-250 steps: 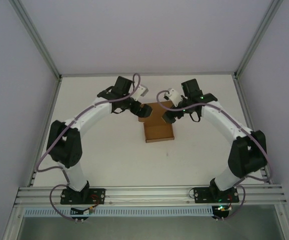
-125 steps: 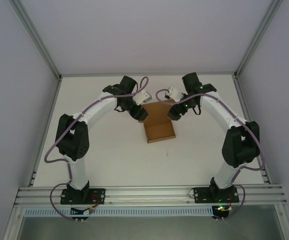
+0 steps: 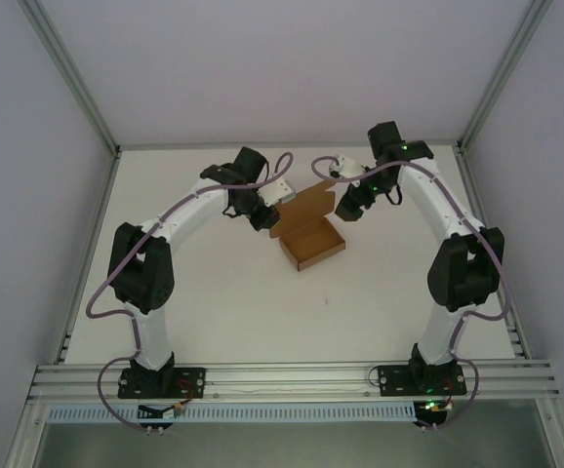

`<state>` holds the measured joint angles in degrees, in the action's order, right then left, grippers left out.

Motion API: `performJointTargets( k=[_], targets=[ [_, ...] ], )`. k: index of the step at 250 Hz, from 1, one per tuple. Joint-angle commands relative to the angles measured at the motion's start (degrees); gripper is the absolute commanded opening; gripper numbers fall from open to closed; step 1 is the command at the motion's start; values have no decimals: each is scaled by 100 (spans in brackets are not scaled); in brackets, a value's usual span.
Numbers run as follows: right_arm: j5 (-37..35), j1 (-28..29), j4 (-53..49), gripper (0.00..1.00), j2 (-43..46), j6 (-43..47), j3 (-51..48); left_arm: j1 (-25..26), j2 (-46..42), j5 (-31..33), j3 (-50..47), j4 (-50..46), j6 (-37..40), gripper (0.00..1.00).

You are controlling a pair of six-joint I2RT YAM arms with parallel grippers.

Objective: Assemble paper box

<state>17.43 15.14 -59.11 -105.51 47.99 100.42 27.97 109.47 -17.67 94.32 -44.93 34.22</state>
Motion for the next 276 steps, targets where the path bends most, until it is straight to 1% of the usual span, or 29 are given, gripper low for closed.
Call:
performJointTargets(
  k=[1,23,42,79,114,146,180,213,239,276],
  targets=[
    [509,33,-880,82,-271,526,433,87,145,273,201,-305,604,0],
    [403,33,-791,83,-296,548,463,122,226,131,394,-533,888,0],
    [374,33,-750,83,-254,662,385,152,233,-228,510,-861,1250,0],
    [157,33,-149,86,-72,730,-12,178,80,-614,513,-1083,1624,0],
    [403,36,125,87,90,1039,-301,259,26,-549,589,-1511,1942,0],
    [498,34,96,86,102,1080,-372,276,-120,-644,406,-1538,2146,0],
    [491,22,497,85,328,1142,-748,277,-167,-649,342,-1561,2196,0],
    [718,-173,825,85,627,1223,-1043,278,-162,-632,352,-1695,2237,0],
    [1114,-366,754,86,814,1190,-1058,273,-180,-638,295,-1695,2260,0],
    [961,-403,658,86,831,1276,-1130,279,-189,-668,293,-1669,2288,0]
  ],
)
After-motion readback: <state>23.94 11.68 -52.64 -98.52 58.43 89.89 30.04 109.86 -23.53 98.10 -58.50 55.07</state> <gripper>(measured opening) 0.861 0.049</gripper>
